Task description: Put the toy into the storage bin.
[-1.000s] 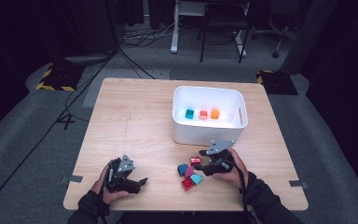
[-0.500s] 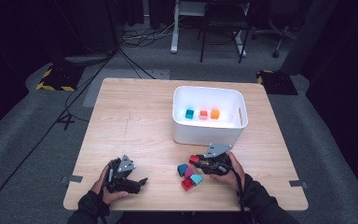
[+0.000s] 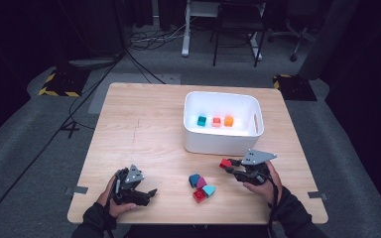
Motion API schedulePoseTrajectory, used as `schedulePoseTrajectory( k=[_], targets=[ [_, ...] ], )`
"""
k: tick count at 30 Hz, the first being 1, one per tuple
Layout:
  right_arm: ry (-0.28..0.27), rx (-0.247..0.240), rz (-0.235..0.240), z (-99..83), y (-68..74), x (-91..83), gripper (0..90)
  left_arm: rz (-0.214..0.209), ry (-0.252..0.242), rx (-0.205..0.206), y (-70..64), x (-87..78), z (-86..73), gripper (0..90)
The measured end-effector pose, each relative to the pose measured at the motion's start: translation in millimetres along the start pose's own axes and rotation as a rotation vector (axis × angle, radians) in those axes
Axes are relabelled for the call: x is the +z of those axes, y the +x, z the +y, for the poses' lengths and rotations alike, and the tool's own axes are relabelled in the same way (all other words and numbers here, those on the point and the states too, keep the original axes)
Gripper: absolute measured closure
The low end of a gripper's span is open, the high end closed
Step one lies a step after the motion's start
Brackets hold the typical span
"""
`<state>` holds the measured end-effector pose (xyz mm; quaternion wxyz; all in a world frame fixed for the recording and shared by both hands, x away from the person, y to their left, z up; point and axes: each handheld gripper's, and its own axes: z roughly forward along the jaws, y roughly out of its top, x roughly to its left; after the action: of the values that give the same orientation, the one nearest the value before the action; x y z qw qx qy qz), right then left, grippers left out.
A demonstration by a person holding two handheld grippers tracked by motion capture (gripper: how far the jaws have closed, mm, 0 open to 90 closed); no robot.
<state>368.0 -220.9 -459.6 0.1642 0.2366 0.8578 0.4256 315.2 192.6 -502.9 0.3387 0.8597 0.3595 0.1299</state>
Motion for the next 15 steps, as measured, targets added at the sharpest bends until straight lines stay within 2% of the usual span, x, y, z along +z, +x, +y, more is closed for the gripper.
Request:
schedulePoseTrajectory(
  k=[1, 7, 12, 15],
  targets=[
    [-0.002, -0.008, -0.004, -0.4, -1.7, -3.7, 68.1, 0.000, 0.000, 0.000, 0.0, 0.0, 0.0, 12.0],
    [-0.024, 0.022, -0.020, -0.5, -7.7, -22.5, 68.1, 0.000, -0.001, 0.000, 0.1, 0.0, 0.0, 11.9],
    [-0.025, 0.026, -0.035, 2.8, -12.5, -37.8, 68.2, 0.000, -0.001, 0.000, 0.1, 0.0, 0.0, 11.9],
    [-0.042, 0.023, -0.045, 7.4, -15.1, -46.9, 68.2, 0.000, 0.000, 0.000, 0.1, 0.0, 0.1, 11.9]
  ],
)
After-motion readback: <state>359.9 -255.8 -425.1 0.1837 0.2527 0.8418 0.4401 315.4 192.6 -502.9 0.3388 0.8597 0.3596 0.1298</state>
